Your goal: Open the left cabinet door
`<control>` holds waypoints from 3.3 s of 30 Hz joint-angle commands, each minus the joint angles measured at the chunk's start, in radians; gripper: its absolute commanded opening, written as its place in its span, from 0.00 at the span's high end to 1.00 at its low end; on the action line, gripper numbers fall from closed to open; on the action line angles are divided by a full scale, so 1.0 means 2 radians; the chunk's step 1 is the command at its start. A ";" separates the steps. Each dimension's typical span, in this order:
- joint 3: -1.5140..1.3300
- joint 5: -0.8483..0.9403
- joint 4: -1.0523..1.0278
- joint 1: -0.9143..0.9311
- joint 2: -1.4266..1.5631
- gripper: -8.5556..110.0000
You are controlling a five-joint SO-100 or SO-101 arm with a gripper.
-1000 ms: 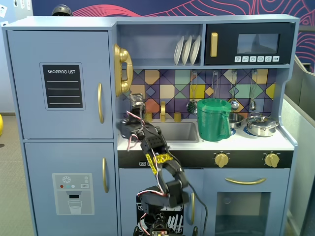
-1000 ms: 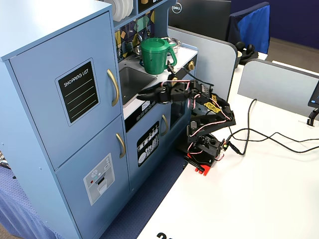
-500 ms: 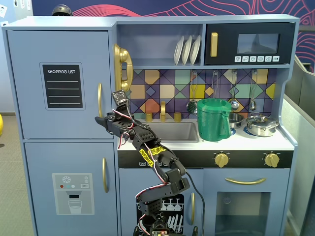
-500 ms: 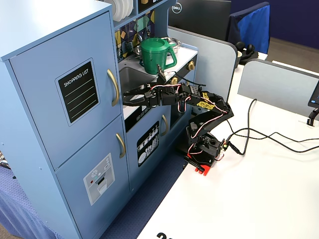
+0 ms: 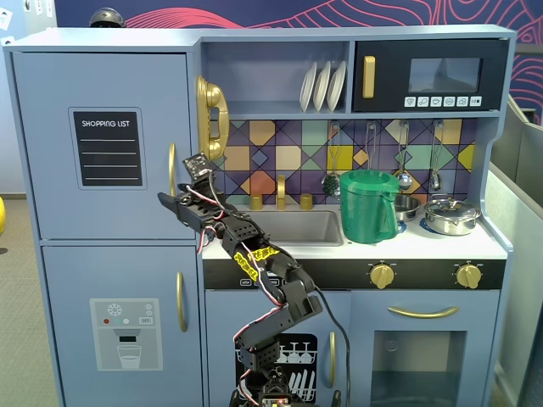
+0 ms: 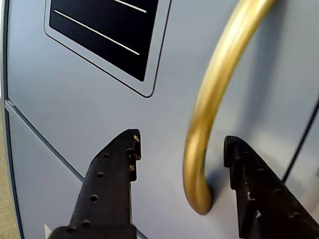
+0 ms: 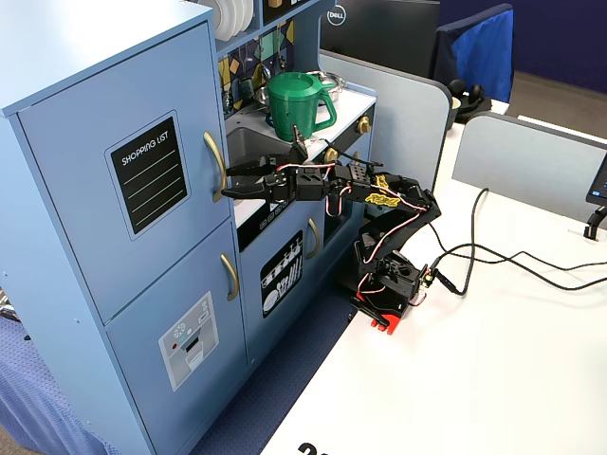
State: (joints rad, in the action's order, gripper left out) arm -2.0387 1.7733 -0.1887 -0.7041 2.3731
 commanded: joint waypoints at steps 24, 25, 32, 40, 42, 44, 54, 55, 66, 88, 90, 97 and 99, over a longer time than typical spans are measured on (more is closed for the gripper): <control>-0.097 0.163 0.120 -0.143 0.053 0.83; -0.107 0.160 0.118 -0.137 0.067 0.83; -0.151 0.102 0.041 -0.048 0.187 0.84; -0.153 0.044 -0.083 0.025 0.285 0.84; -0.153 0.038 -0.100 0.040 0.299 0.85; -0.151 0.030 -0.115 0.054 0.307 0.85; -0.085 -0.022 -0.106 0.113 0.179 0.85; -0.076 -0.019 -0.094 0.108 0.160 0.85; -0.084 0.094 -0.010 -0.004 0.120 0.85; -0.208 0.235 0.207 -0.285 0.097 0.86; -0.209 0.238 0.214 -0.292 0.091 0.86; -0.221 0.185 0.124 -0.117 0.147 0.86; -0.225 0.131 0.037 -0.008 0.181 0.87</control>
State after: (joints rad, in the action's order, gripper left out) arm -2.4943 2.1583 0.0951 -1.0538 2.6384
